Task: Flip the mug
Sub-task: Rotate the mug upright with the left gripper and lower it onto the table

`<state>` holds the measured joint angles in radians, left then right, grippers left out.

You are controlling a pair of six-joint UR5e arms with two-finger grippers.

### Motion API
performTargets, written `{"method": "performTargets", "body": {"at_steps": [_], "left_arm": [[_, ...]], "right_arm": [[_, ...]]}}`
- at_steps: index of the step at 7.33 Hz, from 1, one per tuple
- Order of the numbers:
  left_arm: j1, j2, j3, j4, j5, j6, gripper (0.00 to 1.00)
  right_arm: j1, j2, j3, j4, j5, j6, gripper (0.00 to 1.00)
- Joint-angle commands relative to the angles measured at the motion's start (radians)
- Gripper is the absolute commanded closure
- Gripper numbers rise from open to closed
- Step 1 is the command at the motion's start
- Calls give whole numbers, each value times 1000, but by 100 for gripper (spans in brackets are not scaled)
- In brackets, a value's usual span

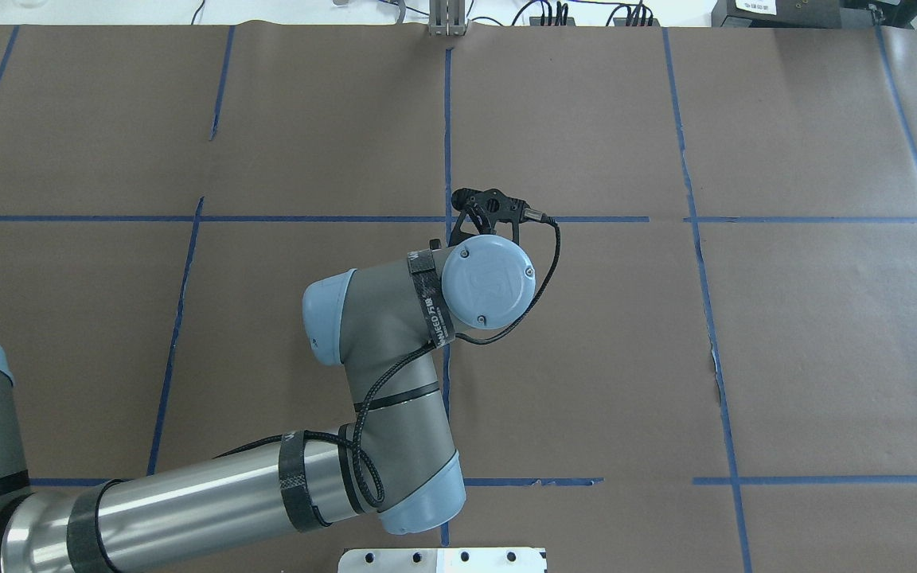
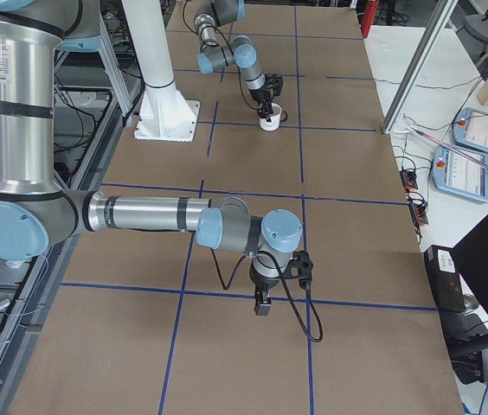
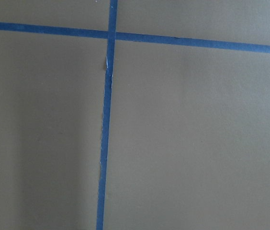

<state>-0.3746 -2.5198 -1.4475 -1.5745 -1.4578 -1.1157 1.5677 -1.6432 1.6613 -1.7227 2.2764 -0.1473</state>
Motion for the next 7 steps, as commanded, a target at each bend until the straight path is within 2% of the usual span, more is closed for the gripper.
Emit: {"method": "performTargets", "body": {"at_steps": [1,3,4,7], "left_arm": [[3,-1,-7,-1,0,2,0],[-3,-4,-54,4,-3,10,0],[-21,-2,-109,14,-6,16,0],[-191,77,-278,34,-172,159,0]], "right_arm": [[0,0,0,0,0,0,0],[0,0,0,0,0,0,0],[0,0,0,0,0,0,0],[0,0,0,0,0,0,0]]}}
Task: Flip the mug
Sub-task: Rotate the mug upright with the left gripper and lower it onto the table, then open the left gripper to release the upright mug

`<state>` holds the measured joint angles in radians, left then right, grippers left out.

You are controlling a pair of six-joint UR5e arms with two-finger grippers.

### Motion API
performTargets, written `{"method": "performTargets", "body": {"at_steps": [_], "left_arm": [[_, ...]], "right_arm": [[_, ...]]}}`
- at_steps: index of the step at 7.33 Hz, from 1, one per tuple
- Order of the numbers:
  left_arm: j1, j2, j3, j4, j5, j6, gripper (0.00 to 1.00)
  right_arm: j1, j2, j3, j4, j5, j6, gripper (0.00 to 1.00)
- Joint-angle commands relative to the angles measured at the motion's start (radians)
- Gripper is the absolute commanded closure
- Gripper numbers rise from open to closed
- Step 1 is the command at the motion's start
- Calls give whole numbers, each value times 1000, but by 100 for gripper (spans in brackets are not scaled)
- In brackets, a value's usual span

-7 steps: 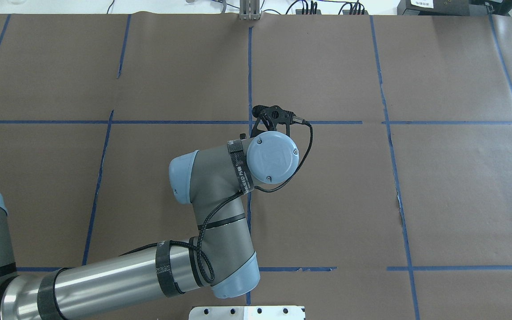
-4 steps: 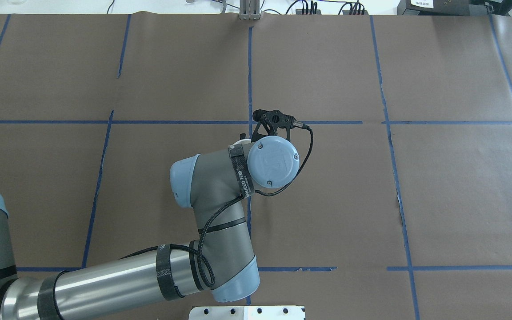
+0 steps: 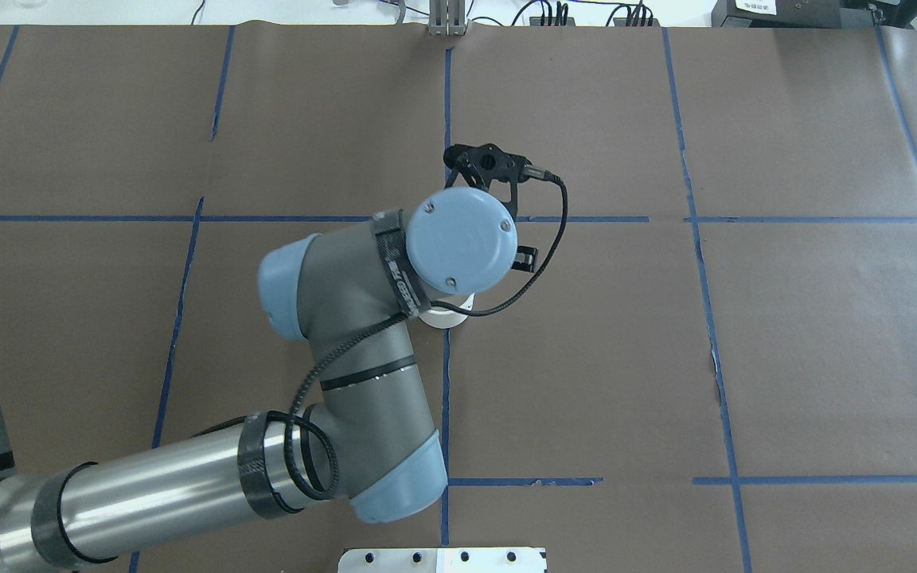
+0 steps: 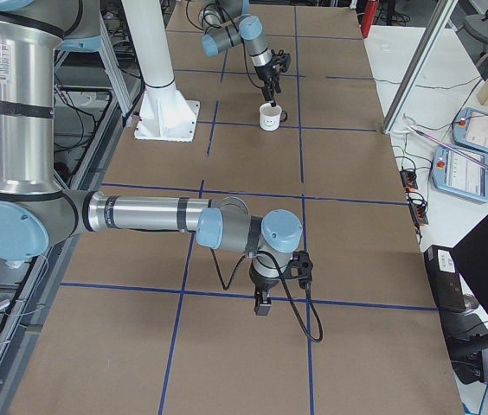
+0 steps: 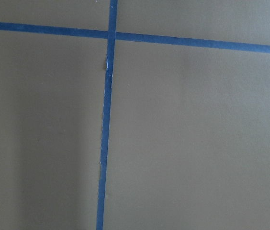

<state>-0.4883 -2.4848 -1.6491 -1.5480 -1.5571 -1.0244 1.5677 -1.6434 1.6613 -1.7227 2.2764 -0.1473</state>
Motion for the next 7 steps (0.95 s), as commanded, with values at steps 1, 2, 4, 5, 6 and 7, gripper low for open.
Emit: {"method": "performTargets", "body": {"at_steps": [1,2,4,5,6,7], "left_arm": [[-138,79,-115,8,-140,129,0],[-201,119,-148,3,-187,160,0],[-246,222,-216,0,-201,282,0],[-269,248,-216,2,-202,285,0],[-330,311,-210,-4,-239,394,0],[-436,357,-195,2,-368,591,0]], "right_arm": [[0,1,0,0,0,0,0],[0,1,0,0,0,0,0],[0,0,0,0,0,0,0],[0,1,0,0,0,0,0],[0,1,0,0,0,0,0],[0,1,0,0,0,0,0]]}}
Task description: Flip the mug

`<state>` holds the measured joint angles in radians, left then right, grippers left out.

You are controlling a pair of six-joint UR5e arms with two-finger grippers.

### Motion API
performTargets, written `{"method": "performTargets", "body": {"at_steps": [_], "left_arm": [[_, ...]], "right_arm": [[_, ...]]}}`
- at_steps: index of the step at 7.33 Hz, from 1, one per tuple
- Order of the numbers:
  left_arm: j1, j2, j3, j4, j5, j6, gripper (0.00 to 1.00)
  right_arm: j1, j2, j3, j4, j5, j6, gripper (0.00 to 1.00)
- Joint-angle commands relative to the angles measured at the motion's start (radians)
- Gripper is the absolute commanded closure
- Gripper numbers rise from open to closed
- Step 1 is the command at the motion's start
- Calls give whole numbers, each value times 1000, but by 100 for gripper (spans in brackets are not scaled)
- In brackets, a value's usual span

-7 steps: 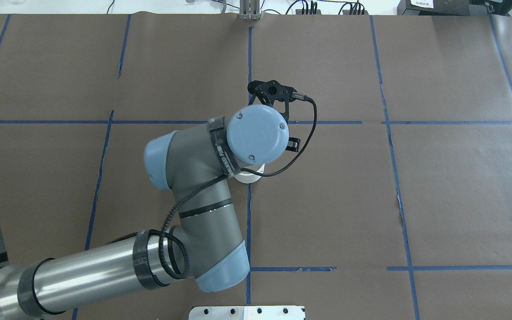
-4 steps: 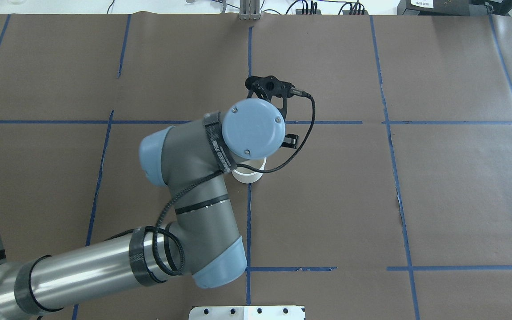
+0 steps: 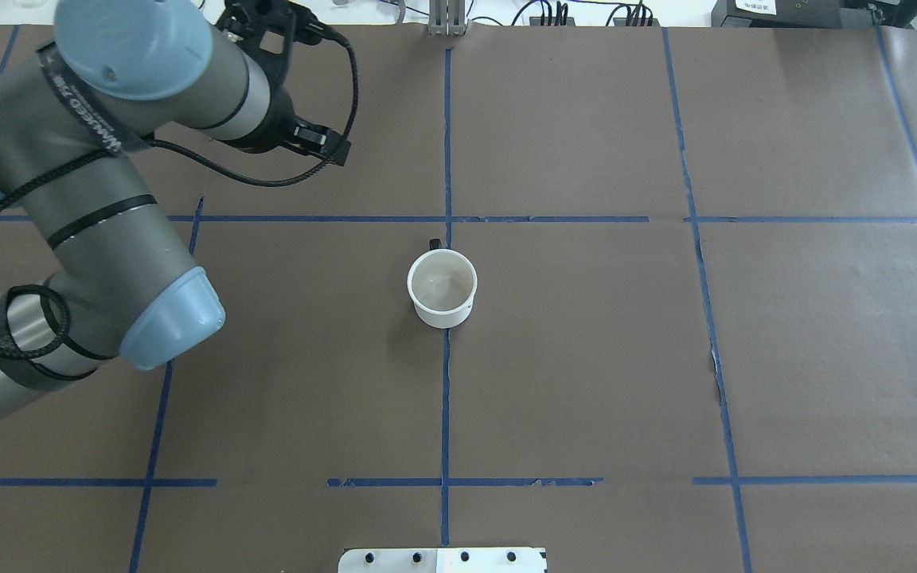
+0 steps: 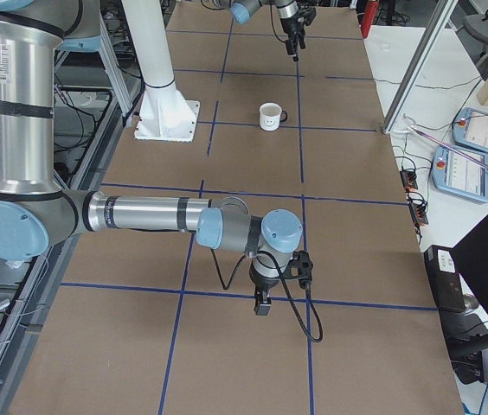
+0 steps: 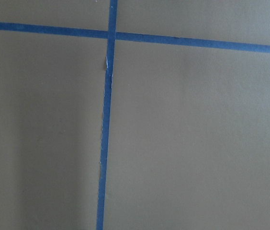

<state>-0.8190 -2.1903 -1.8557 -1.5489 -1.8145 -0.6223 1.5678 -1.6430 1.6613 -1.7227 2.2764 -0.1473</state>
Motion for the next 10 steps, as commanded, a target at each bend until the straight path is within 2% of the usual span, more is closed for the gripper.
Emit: {"method": "performTargets", "body": {"at_steps": [1,2,3,4,5,6,9,10], "left_arm": [[-217,157,21,-3,-217,358,0],[-273,237,29,-22,-262,447,0],[-314,318,59,-86,-273,454,0],[-369,449,93,-229,-361,454,0],[-438,566,148,-350,-505,460,0],[-518,642,189,-419,-526,495,0],[-623,664,217,-389,-508,523,0],[-629,662,217,-361,-479,594,0]], "right_arm": [[0,0,0,0,0,0,0],[0,0,0,0,0,0,0],[0,0,0,0,0,0,0],[0,0,0,0,0,0,0],[0,0,0,0,0,0,0],[0,0,0,0,0,0,0],[0,-1,0,0,0,0,0],[0,0,0,0,0,0,0]]}}
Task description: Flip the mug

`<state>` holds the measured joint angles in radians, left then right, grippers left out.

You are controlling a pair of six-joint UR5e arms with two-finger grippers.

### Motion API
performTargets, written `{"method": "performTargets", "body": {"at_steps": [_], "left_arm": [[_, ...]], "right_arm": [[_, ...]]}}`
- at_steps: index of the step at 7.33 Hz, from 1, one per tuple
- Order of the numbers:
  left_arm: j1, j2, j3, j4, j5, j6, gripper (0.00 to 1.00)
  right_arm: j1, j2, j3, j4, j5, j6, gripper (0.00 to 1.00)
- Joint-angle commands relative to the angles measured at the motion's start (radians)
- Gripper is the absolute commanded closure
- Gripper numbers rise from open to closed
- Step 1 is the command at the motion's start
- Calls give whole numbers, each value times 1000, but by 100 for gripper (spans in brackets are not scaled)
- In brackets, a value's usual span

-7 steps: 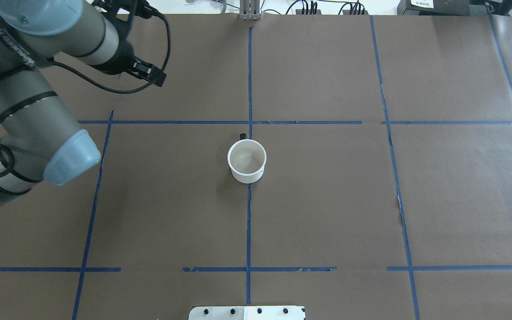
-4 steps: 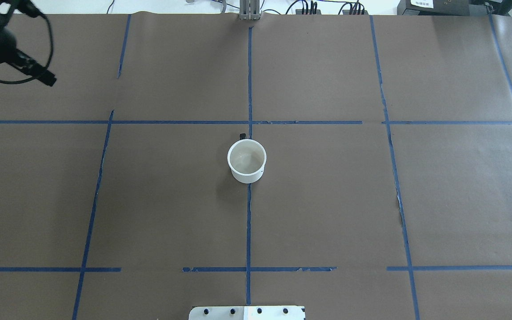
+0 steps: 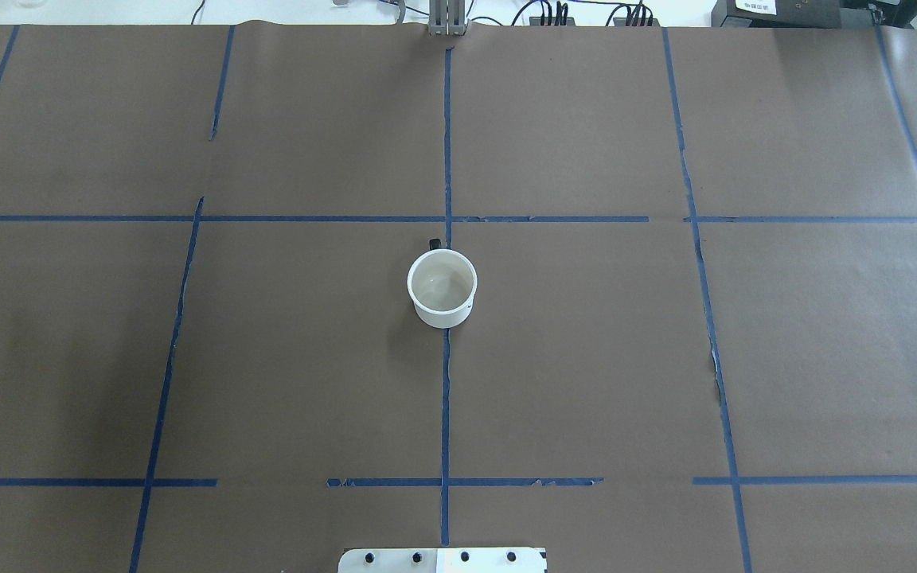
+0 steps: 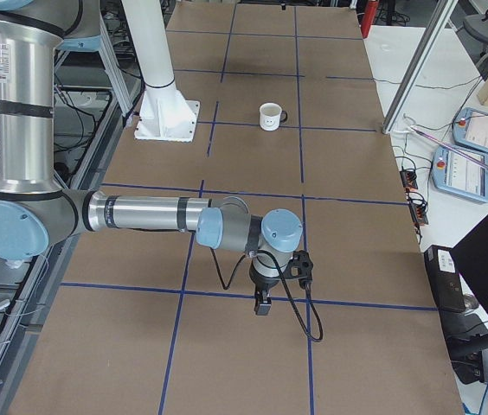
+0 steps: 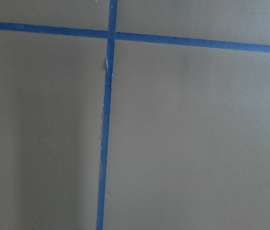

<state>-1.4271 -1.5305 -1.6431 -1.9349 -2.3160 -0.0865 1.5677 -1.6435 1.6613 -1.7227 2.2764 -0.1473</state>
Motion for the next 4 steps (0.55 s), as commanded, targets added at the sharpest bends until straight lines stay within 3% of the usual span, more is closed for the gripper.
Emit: {"method": "performTargets", "body": {"at_steps": [1,4], "left_arm": [[-50,-11,3,118,48,136,0],[-144,-30,-4,299,53,254,0]], "right_arm": [[0,1,0,0,0,0,0],[0,1,0,0,0,0,0]]}}
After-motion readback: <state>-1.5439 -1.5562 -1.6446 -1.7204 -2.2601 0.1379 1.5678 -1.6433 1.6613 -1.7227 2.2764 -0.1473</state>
